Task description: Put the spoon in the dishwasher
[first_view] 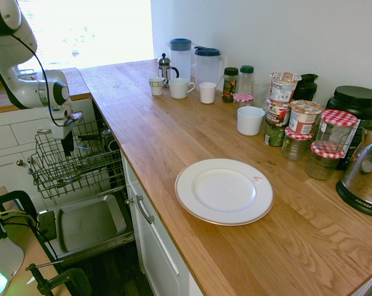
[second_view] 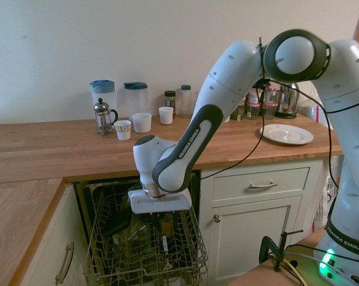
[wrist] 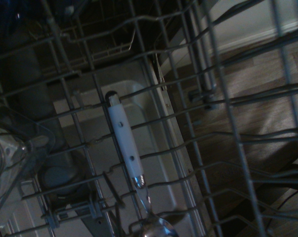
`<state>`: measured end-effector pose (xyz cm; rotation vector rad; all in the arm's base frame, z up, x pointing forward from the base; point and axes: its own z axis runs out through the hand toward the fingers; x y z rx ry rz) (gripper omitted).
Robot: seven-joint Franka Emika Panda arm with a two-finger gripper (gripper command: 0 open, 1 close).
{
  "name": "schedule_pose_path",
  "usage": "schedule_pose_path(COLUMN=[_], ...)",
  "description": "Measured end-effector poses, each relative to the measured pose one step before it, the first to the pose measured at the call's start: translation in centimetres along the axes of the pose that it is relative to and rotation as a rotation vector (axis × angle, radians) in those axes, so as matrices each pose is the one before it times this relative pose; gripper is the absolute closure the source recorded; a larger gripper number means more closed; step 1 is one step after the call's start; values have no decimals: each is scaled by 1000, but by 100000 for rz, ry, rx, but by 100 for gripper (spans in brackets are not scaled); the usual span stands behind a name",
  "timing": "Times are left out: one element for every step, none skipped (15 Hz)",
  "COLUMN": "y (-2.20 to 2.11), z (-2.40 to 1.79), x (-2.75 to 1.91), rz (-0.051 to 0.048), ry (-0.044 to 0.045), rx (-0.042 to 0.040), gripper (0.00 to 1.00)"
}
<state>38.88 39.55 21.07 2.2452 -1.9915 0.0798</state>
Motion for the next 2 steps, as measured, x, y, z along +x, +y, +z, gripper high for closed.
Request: schedule_pose_path(y=[951, 821], z=[-2385, -2196], x=[407, 454], rz=[952, 789], ry=[978, 1065], rx=[1359, 1146], gripper=[0, 0])
